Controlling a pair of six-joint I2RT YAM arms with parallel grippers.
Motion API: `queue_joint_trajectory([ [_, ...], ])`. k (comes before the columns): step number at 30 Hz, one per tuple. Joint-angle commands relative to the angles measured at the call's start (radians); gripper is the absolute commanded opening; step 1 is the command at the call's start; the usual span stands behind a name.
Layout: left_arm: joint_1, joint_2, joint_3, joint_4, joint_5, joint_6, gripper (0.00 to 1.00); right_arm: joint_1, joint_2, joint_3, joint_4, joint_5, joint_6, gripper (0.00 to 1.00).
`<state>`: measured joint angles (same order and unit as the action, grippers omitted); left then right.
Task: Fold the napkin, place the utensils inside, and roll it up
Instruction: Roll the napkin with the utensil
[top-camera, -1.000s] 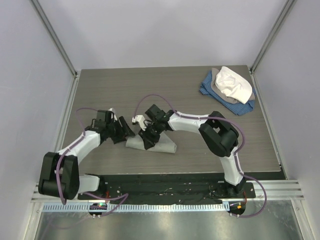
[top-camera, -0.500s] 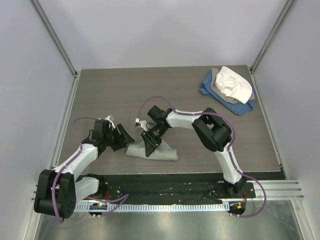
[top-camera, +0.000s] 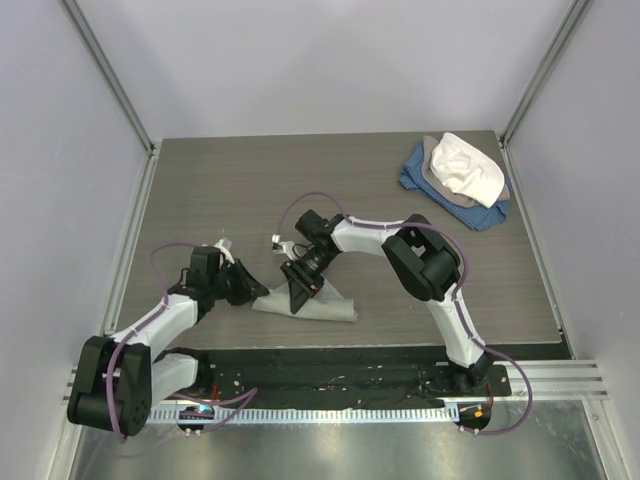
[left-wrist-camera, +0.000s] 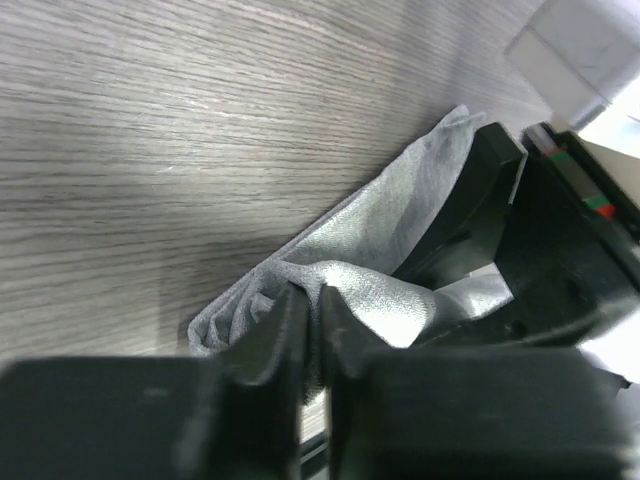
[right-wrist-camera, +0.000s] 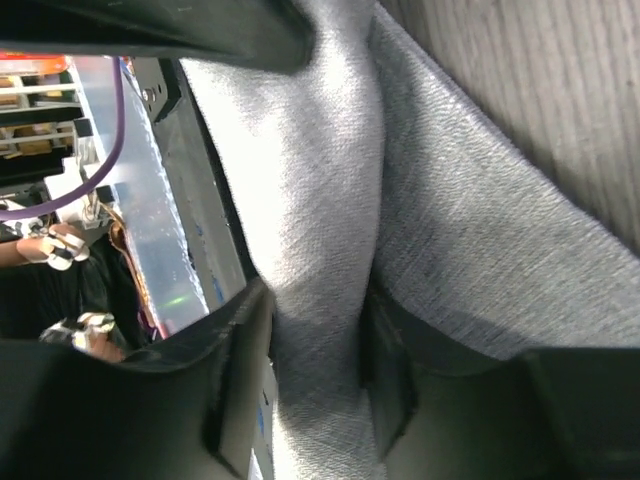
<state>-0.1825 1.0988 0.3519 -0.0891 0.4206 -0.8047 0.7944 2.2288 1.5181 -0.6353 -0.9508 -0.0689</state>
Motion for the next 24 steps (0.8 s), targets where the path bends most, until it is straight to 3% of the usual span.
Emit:
queue_joint_trajectory([
  [1, -0.003, 0.048, 0.005, 0.046, 0.026, 0.001, 0.03, -0.012, -0.056, -0.001, -0.003, 0.274, -0.011, 0.53],
  [6, -0.003, 0.091, 0.045, -0.003, 0.033, 0.028, 0.00, -0.009, -0.193, -0.010, 0.072, 0.394, 0.020, 0.63],
  [13, -0.005, 0.154, 0.090, -0.055, 0.040, 0.038, 0.00, 0.034, -0.449, -0.220, 0.319, 0.521, -0.029, 0.78],
  [19, -0.005, 0.214, 0.144, -0.119, 0.030, 0.053, 0.00, 0.236, -0.567, -0.370, 0.440, 0.995, -0.211, 0.85],
  [24, -0.005, 0.234, 0.168, -0.130, 0.033, 0.056, 0.00, 0.336, -0.520, -0.395, 0.477, 1.150, -0.270, 0.86],
])
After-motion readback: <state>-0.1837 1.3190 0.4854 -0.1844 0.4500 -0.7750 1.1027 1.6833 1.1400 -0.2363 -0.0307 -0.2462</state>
